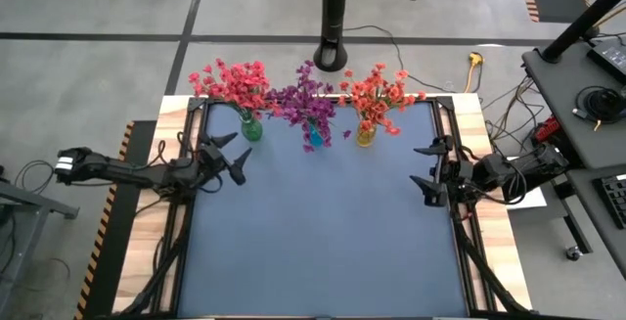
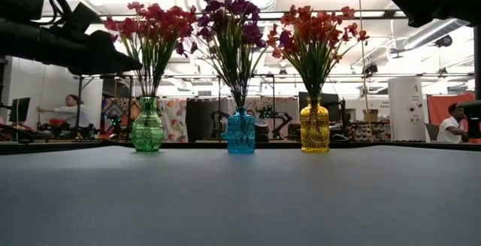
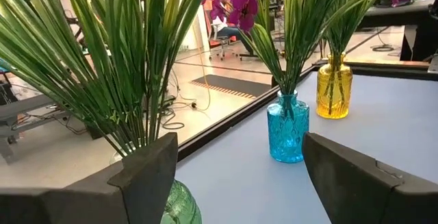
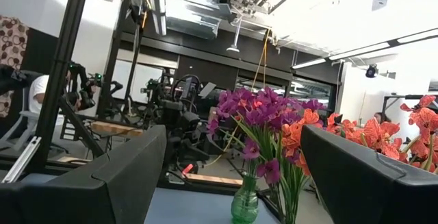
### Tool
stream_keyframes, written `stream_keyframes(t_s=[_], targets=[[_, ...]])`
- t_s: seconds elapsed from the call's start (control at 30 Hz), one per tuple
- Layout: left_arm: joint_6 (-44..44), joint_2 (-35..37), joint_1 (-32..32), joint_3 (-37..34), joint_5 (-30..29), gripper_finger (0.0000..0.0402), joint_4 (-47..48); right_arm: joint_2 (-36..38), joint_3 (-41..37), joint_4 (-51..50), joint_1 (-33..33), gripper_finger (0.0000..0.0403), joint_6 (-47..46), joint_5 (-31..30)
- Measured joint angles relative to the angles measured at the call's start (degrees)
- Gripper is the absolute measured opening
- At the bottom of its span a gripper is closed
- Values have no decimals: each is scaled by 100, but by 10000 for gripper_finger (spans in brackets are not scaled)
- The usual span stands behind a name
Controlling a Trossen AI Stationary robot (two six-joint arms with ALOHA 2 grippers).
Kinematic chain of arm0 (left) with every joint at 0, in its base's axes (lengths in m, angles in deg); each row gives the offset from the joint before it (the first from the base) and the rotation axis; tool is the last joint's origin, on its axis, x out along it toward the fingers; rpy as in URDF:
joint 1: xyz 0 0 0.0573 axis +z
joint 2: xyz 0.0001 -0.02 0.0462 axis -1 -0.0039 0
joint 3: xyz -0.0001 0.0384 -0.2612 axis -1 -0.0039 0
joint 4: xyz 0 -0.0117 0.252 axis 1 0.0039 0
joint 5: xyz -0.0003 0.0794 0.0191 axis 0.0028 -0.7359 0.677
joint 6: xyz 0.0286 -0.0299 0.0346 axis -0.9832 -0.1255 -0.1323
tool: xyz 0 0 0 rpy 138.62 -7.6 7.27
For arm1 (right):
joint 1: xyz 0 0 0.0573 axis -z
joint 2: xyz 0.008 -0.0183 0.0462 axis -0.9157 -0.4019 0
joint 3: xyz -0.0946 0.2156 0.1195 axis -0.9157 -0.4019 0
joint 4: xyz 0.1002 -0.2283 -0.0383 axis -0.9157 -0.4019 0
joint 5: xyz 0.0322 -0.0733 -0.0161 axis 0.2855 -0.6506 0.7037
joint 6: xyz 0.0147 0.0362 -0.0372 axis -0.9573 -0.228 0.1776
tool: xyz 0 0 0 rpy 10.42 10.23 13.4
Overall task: Sort flowers into vase by color
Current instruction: Return to Home Position
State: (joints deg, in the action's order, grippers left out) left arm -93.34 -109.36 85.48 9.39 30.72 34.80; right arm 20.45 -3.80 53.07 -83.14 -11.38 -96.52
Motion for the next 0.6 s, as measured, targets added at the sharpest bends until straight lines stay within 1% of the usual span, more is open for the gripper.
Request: stream_keyframes(t_s=[0.6], targets=[[0,-355,0,2,0,294,0,0,-1,-1,0,331,-2,0]])
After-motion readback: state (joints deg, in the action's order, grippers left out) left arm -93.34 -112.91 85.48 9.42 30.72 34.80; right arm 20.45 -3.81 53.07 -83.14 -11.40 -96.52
